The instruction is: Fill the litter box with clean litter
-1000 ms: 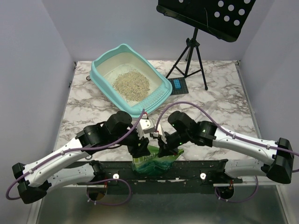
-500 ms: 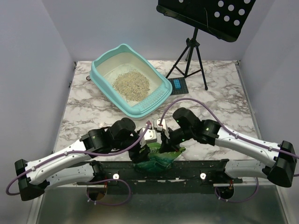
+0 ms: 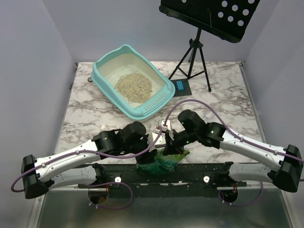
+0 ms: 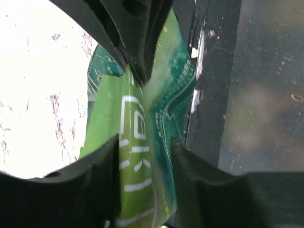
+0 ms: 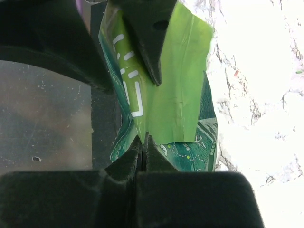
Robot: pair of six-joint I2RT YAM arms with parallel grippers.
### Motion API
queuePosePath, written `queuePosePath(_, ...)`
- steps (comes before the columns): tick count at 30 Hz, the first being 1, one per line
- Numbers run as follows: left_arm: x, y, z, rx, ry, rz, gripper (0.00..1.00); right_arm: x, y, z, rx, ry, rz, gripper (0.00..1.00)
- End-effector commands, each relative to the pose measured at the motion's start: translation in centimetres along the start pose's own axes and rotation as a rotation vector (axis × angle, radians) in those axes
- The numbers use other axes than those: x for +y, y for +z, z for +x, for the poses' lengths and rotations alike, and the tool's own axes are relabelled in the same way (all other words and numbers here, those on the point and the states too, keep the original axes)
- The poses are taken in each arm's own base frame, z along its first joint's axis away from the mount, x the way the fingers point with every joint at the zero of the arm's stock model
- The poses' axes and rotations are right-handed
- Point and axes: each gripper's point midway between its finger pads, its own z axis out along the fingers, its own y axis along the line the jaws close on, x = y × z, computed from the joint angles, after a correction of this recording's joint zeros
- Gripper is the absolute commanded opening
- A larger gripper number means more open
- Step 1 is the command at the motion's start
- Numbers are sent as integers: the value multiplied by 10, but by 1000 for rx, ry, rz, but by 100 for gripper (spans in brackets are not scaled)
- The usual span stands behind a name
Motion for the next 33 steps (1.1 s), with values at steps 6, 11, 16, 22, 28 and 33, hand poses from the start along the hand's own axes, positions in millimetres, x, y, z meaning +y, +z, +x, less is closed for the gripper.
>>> queuePosePath(6, 11, 12, 12, 80, -46, -47, 6, 15, -14, -21, -118, -91, -25, 1)
queuePosePath(11, 13, 10, 3, 52, -37, -56, 0, 12, -18, -26, -143, -101, 6, 0)
queuePosePath(16, 34, -15, -51, -82, 79, -191, 0, -5, -30, -52, -173, -122, 128, 0)
queuePosePath(22, 75, -34, -92, -203, 135, -327, 0, -25, -42, -88, -181, -171, 201, 0)
queuePosePath(28, 104, -21, -67, -221, 70, -334, 0, -51, -29, -88, -114, -143, 206, 0)
queuePosePath(33, 112, -3, -32, -229, 47, -353, 0, -73, 1, -63, -33, -93, 180, 3)
